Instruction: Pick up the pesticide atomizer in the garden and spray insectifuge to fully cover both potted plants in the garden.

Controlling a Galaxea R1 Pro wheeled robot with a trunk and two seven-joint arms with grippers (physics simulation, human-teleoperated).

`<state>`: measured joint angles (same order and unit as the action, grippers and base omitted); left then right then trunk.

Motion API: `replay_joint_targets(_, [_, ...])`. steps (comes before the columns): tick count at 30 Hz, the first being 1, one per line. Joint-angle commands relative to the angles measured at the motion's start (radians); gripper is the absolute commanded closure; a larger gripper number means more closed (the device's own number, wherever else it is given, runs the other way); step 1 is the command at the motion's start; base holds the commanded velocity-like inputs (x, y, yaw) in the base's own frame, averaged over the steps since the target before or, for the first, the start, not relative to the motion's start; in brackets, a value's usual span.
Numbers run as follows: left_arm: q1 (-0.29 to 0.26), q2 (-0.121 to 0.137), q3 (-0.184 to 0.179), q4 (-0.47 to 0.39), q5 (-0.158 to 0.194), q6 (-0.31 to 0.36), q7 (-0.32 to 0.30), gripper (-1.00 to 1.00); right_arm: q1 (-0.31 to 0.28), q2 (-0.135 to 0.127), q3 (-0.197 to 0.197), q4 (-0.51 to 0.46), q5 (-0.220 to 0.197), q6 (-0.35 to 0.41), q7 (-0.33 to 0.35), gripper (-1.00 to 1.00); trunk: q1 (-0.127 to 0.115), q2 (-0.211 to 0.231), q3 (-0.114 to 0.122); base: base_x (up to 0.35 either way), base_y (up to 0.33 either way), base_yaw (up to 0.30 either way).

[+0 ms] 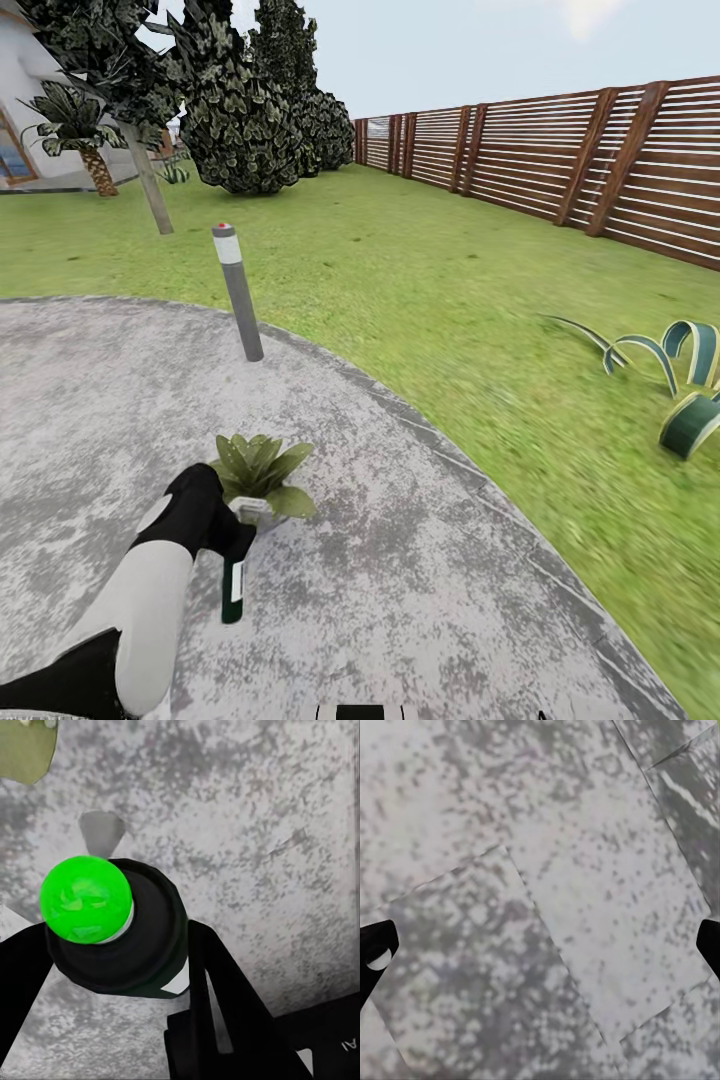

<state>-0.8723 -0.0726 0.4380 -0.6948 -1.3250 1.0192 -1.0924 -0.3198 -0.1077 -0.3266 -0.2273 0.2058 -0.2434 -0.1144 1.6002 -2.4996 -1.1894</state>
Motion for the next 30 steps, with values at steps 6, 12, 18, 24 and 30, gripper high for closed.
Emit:
replay_joint_targets(6, [0.012,-0.004,0.006,0.0,-0.008,0.004,-0.011,1.0,-0.001,0.0,-0.006,0.0,0.01,-0.004,-0.002,-1.0,0.0,0.0,-0.001,0.044,-0.028,0.0])
replay_joint_targets(12, [0.014,-0.004,0.005,0.006,-0.007,0.004,-0.011,1.0,-0.001,0.0,-0.006,0.0,0.01,-0.004,-0.002,-1.0,0.0,0.0,-0.001,0.15,-0.094,0.0])
replay_joint_targets(18, [0.015,-0.003,0.005,0.014,-0.007,0.004,-0.012,1.0,-0.001,0.0,-0.006,0.0,0.01,-0.004,-0.002,-1.0,0.0,0.0,-0.001,0.008,-0.004,0.0])
replay_joint_targets(24, [0.053,0.001,0.004,0.008,-0.008,0.002,-0.013,1.0,-0.001,0.0,-0.006,0.0,0.01,-0.004,-0.002,-1.0,0.0,0.0,-0.001,0.0,0.0,0.0])
replay_joint_targets(30, [0.056,0.009,0.006,-0.001,-0.007,0.002,-0.018,1.0,-0.001,0.0,-0.007,0.0,0.01,-0.004,-0.002,-1.0,0.0,0.0,-0.001,0.0,0.0,0.0])
